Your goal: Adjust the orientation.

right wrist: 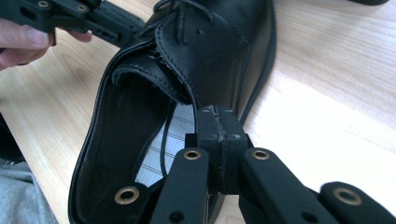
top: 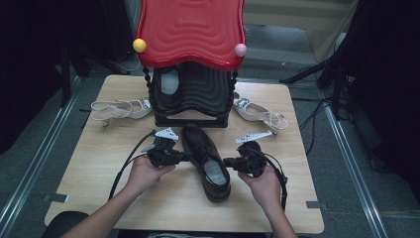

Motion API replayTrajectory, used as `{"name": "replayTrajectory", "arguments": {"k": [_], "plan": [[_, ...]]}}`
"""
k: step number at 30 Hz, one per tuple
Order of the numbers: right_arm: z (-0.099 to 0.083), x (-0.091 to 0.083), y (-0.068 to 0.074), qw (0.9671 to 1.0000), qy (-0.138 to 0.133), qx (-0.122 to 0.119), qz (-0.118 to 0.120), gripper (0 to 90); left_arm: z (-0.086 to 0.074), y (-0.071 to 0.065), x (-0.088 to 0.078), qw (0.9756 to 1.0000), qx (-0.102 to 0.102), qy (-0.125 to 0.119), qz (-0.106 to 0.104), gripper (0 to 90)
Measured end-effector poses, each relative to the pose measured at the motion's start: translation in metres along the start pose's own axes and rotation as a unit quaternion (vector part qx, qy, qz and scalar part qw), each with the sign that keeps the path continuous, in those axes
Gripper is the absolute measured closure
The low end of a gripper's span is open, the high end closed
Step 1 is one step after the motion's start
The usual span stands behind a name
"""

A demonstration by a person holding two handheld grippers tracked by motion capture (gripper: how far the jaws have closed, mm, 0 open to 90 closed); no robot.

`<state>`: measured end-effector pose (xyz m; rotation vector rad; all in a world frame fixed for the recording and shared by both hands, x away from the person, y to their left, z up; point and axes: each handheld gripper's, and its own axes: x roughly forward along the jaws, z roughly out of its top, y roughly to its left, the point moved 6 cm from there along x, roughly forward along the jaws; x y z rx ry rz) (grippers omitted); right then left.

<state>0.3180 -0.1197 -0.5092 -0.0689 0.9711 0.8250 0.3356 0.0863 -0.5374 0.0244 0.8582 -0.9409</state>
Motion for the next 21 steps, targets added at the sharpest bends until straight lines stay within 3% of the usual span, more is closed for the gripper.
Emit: {"name": "replayTrajectory", "arguments": {"k": [14, 18, 21], "plan": [[-0.009, -0.002, 0.002, 0.9999, 0.002, 0.016, -0.005, 87.2, 0.011, 0.001, 0.011, 0.9999, 0.004, 0.005, -0.012, 87.1], [-0.008, -0.008, -0.001, 0.9994, -0.004, 0.035, 0.002, 84.8, 0.012, 0.004, 0.002, 0.9996, 0.004, 0.025, -0.015, 74.9], [-0.003, -0.018, 0.001, 0.9986, -0.012, 0.051, 0.004, 81.1, 0.017, 0.004, -0.011, 0.9995, 0.002, 0.023, -0.024, 68.4]]}}
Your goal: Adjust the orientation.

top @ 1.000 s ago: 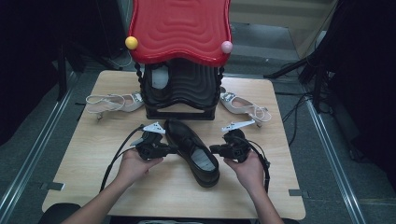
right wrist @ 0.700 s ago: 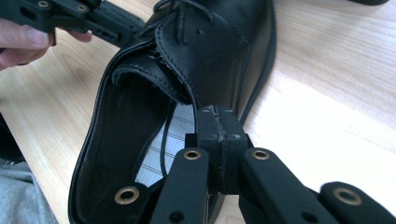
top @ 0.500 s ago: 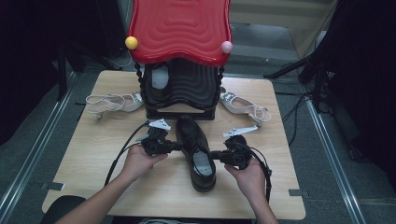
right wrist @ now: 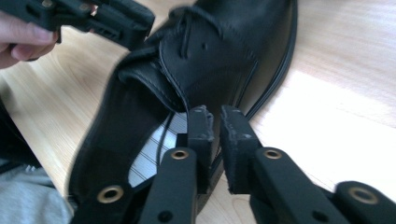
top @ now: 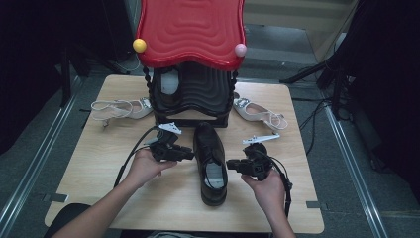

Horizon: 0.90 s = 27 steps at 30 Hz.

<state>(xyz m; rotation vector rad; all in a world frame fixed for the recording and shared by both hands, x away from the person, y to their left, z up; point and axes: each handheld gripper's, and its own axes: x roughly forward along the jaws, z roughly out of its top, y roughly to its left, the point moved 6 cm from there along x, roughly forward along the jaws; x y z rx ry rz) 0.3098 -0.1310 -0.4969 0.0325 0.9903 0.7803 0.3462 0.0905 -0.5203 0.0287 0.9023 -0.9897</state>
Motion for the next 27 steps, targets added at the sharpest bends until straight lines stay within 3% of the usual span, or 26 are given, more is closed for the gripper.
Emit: {"name": "replayTrajectory", "arguments": {"k": [5, 11, 16, 18, 21, 27], "plan": [[0.006, -0.007, 0.014, 0.9999, 0.011, 0.001, 0.012, 75.8, 0.014, -0.002, -0.022, 0.9999, 0.007, -0.012, -0.003, 66.8], [0.011, 0.001, 0.035, 0.9986, 0.045, 0.003, 0.027, 70.1, 0.032, -0.006, -0.044, 0.9987, 0.014, -0.044, -0.022, 70.6], [0.015, 0.011, 0.052, 0.9975, 0.062, -0.009, 0.034, 62.9, 0.045, -0.008, -0.055, 0.9989, 0.022, -0.039, -0.015, 70.9], [0.015, 0.016, 0.057, 0.9968, 0.07, -0.013, 0.036, 60.9, 0.049, -0.009, -0.059, 0.9986, 0.038, -0.035, -0.009, 71.8], [0.013, 0.025, 0.062, 0.9958, 0.082, -0.014, 0.037, 59.2, 0.056, -0.012, -0.064, 0.9979, 0.055, -0.034, -0.002, 78.2], [0.009, 0.041, 0.067, 0.9936, 0.107, -0.01, 0.037, 57.6, 0.074, -0.011, -0.078, 0.9972, 0.063, -0.041, 0.0, 86.8]]}}
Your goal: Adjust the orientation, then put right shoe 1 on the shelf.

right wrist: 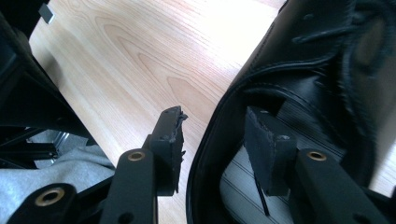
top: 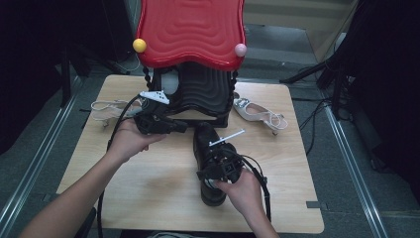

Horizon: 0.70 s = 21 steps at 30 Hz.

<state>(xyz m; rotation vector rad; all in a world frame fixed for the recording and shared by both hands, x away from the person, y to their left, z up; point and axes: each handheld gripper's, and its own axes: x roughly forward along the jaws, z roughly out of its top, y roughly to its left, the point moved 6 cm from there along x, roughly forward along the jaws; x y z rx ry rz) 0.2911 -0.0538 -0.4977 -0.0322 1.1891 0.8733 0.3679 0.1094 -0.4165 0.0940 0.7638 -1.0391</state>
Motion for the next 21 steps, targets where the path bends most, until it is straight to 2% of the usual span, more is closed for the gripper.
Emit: {"name": "replayTrajectory", "arguments": {"k": [6, 11, 14, 16, 21], "plan": [[0.003, 0.018, -0.001, 0.9998, 0.015, 0.008, -0.008, 56.1, 0.017, 0.007, -0.011, 1.0, 0.003, -0.007, 0.002, 90.0], [0.004, 0.032, -0.002, 0.9992, 0.03, 0.008, -0.027, 57.1, 0.033, 0.014, -0.024, 0.9998, 0.004, -0.019, 0.005, 90.0], [0.003, 0.035, -0.002, 0.9988, 0.03, 0.012, -0.037, 58.4, 0.041, 0.017, -0.03, 0.9996, -0.002, -0.024, 0.011, 90.0], [0.003, 0.035, -0.002, 0.9986, 0.029, 0.014, -0.041, 58.4, 0.045, 0.018, -0.034, 0.9996, 0.001, -0.023, 0.019, 90.0], [0.002, 0.04, -0.002, 0.9971, 0.032, 0.016, -0.067, 59.8, 0.064, 0.016, -0.046, 0.9991, 0.016, -0.03, 0.027, 90.0]]}}
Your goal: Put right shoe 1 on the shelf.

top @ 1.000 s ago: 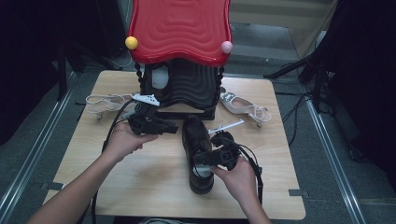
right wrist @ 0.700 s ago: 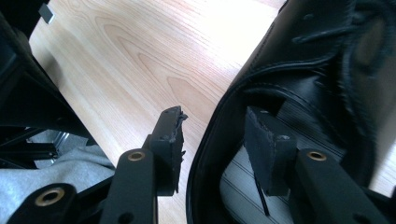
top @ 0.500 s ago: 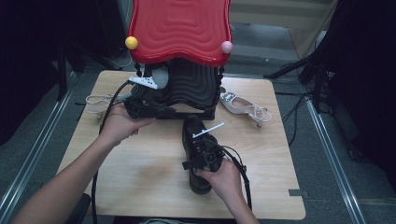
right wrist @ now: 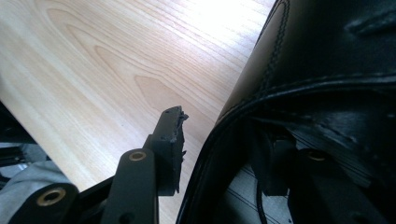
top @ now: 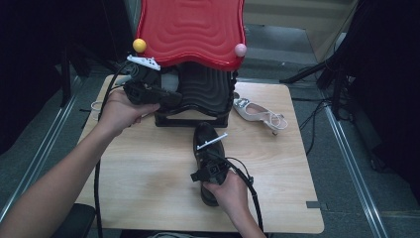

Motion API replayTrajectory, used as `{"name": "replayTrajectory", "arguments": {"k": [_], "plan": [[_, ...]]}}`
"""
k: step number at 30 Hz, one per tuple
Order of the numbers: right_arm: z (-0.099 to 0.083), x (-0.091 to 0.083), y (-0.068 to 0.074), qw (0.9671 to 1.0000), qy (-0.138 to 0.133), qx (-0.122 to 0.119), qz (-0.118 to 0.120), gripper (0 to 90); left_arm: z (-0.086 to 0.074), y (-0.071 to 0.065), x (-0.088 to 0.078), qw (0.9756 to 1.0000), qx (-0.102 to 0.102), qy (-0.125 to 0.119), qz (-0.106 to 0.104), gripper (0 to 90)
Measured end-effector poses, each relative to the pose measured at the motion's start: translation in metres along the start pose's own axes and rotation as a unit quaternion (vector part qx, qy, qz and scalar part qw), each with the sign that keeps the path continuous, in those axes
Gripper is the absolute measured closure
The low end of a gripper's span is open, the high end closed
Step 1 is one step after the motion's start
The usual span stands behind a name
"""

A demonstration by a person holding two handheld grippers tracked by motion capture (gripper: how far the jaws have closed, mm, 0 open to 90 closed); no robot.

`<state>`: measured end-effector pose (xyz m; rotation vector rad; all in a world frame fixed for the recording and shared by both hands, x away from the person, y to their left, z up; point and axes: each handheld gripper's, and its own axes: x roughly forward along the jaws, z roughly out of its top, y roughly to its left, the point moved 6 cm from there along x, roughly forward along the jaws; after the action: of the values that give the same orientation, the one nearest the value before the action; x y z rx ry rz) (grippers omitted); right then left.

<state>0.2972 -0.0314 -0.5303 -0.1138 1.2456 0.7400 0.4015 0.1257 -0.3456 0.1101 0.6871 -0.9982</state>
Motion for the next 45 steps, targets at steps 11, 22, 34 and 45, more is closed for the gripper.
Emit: {"name": "replayTrajectory", "arguments": {"k": [11, 22, 34, 45], "plan": [[-0.002, 0.004, -0.002, 0.9998, -0.002, -0.002, -0.021, 65.5, 0.045, 0.008, -0.017, 0.9988, 0.023, -0.016, 0.04, 90.0], [-0.003, 0.001, -0.008, 0.9999, 0.003, 0.005, -0.013, 71.4, 0.084, 0.023, -0.029, 0.9962, 0.023, -0.028, 0.079, 90.0], [-0.006, -0.01, -0.017, 1.0, 0.0, 0.002, -0.002, 81.1, 0.094, 0.045, -0.018, 0.9941, -0.009, -0.014, 0.107, 90.0], [-0.011, -0.033, -0.034, 0.9994, -0.017, -0.008, 0.029, 87.1, 0.093, 0.05, -0.015, 0.9933, -0.006, 0.002, 0.115, 90.0]]}}
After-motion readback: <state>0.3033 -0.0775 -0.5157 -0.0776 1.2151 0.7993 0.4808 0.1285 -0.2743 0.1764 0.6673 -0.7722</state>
